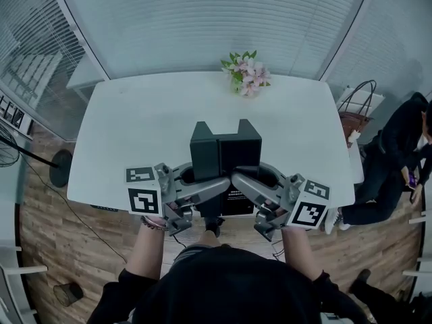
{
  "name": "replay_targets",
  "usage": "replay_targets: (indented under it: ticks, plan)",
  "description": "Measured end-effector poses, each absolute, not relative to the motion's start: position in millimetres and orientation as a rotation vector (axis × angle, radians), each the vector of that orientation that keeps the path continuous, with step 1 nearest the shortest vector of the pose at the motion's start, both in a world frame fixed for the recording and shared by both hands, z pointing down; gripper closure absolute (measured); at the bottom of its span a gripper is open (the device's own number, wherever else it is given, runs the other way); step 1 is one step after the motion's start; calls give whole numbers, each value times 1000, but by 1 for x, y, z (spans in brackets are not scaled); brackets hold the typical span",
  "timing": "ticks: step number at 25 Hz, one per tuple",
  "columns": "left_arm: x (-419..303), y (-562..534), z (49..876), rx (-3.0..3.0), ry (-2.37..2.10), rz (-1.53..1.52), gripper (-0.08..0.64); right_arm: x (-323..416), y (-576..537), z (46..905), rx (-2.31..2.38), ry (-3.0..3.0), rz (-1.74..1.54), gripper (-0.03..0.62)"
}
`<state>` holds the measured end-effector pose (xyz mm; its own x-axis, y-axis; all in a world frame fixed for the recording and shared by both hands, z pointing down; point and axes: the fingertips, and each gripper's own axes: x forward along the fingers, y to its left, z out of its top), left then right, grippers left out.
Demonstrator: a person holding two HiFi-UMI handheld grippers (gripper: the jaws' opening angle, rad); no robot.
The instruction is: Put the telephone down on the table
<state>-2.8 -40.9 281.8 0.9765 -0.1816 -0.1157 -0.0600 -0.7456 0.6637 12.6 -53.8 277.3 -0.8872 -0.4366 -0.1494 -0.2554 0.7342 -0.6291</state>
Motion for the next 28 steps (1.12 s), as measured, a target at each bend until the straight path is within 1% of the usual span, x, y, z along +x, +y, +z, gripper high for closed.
replay_targets:
  ticks: [28]
  plan:
    - [-18,-148,305,2322,-109,-182,381,-1,-160,302,-645,2580,-1000,400]
